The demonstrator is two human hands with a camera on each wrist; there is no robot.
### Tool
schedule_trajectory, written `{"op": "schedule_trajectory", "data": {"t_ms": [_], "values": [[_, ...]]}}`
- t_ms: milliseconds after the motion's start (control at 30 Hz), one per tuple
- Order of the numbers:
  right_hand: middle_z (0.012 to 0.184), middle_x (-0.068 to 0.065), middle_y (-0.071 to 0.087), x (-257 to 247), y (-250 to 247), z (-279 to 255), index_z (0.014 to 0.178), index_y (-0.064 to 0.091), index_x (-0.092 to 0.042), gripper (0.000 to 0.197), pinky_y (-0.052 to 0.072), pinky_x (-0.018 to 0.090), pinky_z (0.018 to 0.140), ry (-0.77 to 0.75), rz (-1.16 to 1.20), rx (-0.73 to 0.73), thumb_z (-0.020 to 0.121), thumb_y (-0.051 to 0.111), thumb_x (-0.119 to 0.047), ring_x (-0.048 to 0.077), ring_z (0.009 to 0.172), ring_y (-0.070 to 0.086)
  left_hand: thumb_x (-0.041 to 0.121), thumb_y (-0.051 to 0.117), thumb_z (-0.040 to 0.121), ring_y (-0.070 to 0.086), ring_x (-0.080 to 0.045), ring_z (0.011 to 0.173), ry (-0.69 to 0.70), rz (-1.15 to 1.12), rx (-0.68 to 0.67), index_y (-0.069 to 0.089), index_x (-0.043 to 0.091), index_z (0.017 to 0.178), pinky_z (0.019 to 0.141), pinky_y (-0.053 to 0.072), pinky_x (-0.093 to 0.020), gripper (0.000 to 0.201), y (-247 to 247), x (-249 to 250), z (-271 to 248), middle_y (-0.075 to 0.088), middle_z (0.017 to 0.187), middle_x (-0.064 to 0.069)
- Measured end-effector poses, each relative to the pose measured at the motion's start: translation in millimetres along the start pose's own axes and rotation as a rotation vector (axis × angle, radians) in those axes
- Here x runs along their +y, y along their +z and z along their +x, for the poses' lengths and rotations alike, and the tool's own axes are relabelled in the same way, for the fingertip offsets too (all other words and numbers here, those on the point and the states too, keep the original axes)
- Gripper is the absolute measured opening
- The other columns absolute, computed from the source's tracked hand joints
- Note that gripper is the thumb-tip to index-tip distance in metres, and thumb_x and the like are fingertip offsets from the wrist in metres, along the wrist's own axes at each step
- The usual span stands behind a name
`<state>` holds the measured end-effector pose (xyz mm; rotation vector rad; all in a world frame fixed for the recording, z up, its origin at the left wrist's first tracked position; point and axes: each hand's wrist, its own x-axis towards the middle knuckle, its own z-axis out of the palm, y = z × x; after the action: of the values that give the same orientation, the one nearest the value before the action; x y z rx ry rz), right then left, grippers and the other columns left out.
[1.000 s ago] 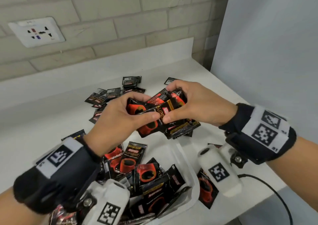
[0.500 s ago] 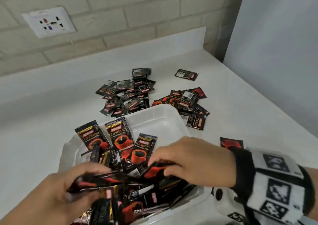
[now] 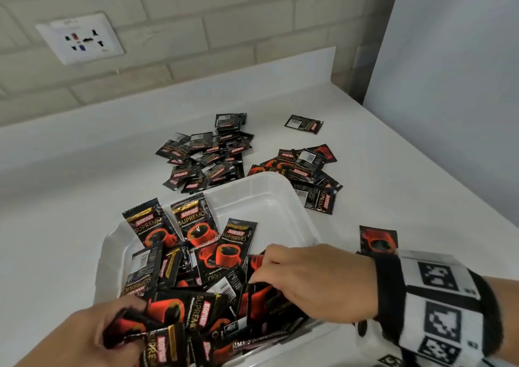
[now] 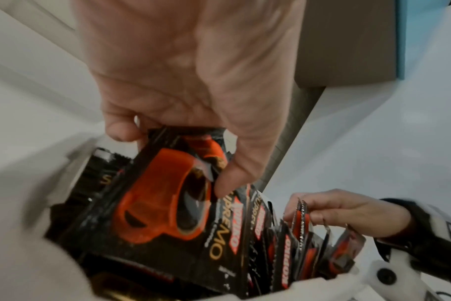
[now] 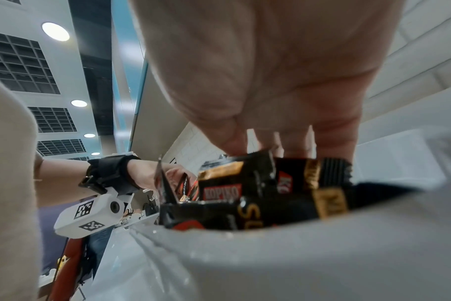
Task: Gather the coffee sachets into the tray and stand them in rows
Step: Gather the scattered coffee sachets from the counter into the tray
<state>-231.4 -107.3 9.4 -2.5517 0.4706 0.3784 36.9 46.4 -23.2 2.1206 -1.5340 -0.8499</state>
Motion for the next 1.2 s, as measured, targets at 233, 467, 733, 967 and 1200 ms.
{"op": "schedule_trajectory", "data": {"t_ms": [233, 467, 733, 967, 1200], "values": [[0.117, -0.002, 0.045, -1, -6, 1, 0.136, 0.039, -0.026, 0.037, 0.045, 0.035, 0.08, 0.073, -0.011, 0.021, 0.101, 0.028, -0.029, 0.017, 0.092, 0.051, 0.085, 0.041, 0.063, 0.05, -0.013, 0.053, 0.251, 0.399, 0.07, 0.033, 0.063, 0.121, 0.057, 0.036, -0.015, 0.063, 4, 10, 16, 0.043, 0.085, 0.027], [0.132, -0.003, 0.037, 4, -4, -10, 0.143, 0.025, -0.032, 0.056, 0.041, 0.032, 0.089, 0.009, -0.018, -0.103, 0.091, 0.04, -0.051, 0.015, 0.114, 0.044, 0.095, 0.036, 0.053, 0.054, -0.044, 0.093, 0.104, 0.326, 0.339, 0.033, 0.075, 0.112, 0.082, 0.041, -0.068, 0.062, -1, -10, 16, 0.058, 0.1, -0.014], [0.133, -0.005, 0.035, 11, 13, -10, 0.141, 0.028, -0.03, 0.043, 0.036, 0.024, 0.083, 0.006, 0.059, -0.061, 0.099, 0.034, -0.036, 0.015, 0.11, 0.046, -0.012, 0.07, 0.067, 0.057, -0.028, 0.112, 0.082, -0.021, 0.384, 0.042, 0.078, 0.103, 0.098, 0.045, -0.027, 0.1, -11, -61, 44, 0.047, 0.131, -0.017], [0.133, -0.004, 0.037, 17, 14, -10, 0.141, 0.027, -0.029, 0.043, 0.042, 0.032, 0.092, 0.016, 0.103, -0.038, 0.098, 0.034, -0.036, 0.017, 0.111, 0.047, -0.029, 0.059, 0.068, 0.062, 0.004, 0.093, 0.053, -0.086, 0.263, 0.051, 0.061, 0.113, 0.084, 0.049, -0.018, 0.102, -17, -105, 64, 0.048, 0.118, 0.042], [0.13, -0.01, 0.047, 42, -44, -19, 0.135, 0.038, -0.032, 0.043, 0.041, 0.023, 0.098, 0.125, 0.265, 0.273, 0.093, 0.045, -0.038, 0.004, 0.112, 0.048, -0.029, 0.059, 0.069, 0.059, -0.019, 0.108, 0.008, -0.266, 0.175, 0.059, 0.064, 0.095, 0.071, 0.054, -0.018, 0.096, -25, -125, 73, 0.05, 0.134, -0.004]]}}
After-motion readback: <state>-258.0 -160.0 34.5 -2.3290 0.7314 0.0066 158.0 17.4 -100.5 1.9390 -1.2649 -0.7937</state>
